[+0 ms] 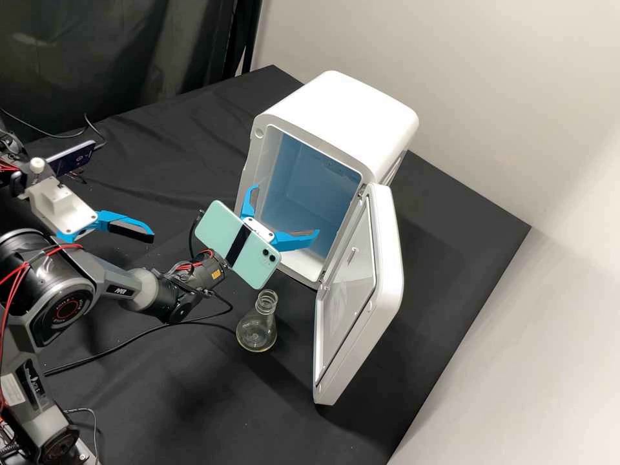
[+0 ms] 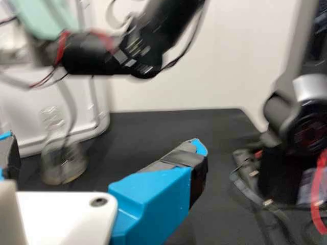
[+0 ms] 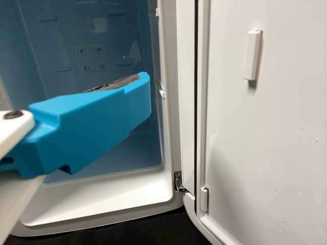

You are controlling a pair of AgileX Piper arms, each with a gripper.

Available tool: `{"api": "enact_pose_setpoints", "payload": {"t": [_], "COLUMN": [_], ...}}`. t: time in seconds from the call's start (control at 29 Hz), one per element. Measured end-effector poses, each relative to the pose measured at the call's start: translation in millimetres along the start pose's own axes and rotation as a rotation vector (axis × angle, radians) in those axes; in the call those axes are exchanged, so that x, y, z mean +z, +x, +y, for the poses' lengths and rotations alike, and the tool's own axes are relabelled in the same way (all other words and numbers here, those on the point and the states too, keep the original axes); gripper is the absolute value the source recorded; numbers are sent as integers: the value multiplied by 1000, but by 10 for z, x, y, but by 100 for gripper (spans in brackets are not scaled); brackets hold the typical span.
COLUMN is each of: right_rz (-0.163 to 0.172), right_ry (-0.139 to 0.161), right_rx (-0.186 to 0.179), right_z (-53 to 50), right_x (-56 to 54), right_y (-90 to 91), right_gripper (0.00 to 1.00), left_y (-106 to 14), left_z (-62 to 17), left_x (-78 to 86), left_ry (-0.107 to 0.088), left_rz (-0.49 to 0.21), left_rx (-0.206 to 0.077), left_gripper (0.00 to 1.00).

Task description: Place the flask in the incubator

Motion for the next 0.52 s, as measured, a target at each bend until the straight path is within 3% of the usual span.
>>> {"api": "enact_pose_setpoints", "payload": {"t": [0.21, 0.41, 0.52], "right_rz": [0, 0, 0], "right_ry": [0, 0, 0], "right_rx": [0, 0, 0], "right_z": [0, 0, 0], "right_x": [0, 0, 0], "right_y": [0, 0, 0], "right_gripper": [100, 100, 100], "left_y": [-135, -244, -276], "left_z": [-30, 32, 19], "left_x": [-383, -726, -855], "left_ry": [-17, -33, -38], "left_rz": [136, 258, 298], "left_rx": [-13, 26, 24], "left_gripper": [100, 100, 100]}}
